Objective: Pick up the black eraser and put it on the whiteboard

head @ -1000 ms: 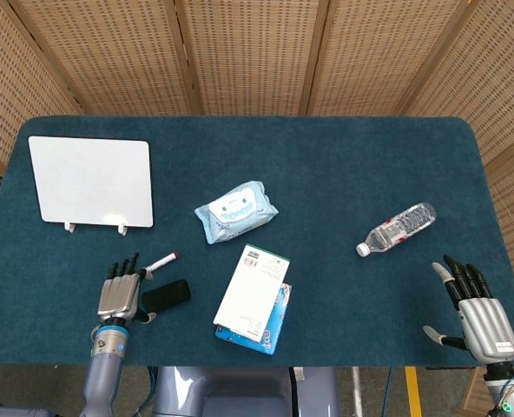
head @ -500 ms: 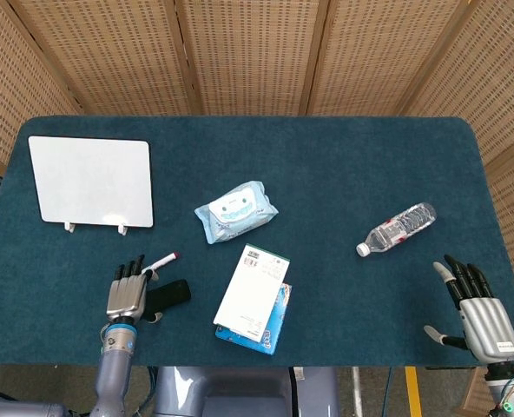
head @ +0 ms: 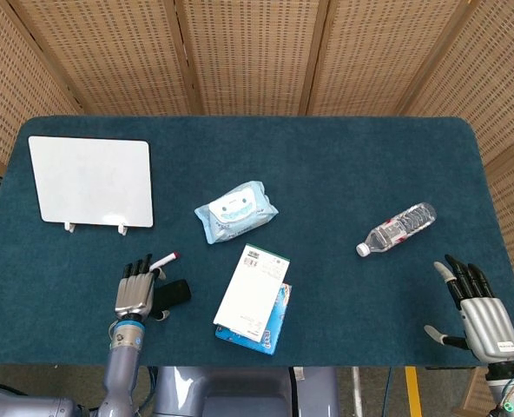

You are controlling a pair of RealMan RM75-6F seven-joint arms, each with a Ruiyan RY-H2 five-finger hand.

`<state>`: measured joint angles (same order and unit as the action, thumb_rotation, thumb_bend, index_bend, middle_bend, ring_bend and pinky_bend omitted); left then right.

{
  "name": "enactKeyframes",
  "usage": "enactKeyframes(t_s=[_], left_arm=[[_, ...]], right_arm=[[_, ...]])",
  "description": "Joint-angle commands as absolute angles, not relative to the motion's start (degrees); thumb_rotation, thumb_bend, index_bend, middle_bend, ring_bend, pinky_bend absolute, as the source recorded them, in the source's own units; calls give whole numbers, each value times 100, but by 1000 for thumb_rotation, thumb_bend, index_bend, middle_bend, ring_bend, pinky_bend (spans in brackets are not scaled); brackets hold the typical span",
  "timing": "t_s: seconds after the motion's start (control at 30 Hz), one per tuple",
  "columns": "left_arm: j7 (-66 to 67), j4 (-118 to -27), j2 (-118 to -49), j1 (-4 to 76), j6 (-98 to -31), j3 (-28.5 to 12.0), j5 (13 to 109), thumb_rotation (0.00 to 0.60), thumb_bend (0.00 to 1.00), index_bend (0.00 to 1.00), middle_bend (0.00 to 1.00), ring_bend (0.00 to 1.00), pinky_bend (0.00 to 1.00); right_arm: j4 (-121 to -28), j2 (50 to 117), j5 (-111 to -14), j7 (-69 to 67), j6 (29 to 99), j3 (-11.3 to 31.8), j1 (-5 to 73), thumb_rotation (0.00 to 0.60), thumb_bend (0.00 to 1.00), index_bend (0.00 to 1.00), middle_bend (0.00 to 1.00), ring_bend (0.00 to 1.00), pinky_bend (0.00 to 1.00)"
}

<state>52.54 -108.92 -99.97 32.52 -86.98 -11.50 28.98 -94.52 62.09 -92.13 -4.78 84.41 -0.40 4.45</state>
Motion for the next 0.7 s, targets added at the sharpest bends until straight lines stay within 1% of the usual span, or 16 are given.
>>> enactKeyframes(t_s=[0.03,0.5,0.7], left_arm=[[5245,-10868,-10013,3269,-8681,-1170,2881,600,168,320,0,0,0],[5212,-10821,-10085,3302,-8673,-1161,2862,600,222,330,0,0,0],[5215,-10833,-10082,3307,-8698,-1151,2880,600,293,340,0,0,0]], right_arm=[[-9447,6210,-9221,-485,8449,-40,443,600,53,0,0,0,0],[-9447,6210,-9222,-484,8472,-34,431,600,53,0,0,0,0],[-9448,6209,-9227,-488,8485,-33,425,600,53,0,0,0,0]])
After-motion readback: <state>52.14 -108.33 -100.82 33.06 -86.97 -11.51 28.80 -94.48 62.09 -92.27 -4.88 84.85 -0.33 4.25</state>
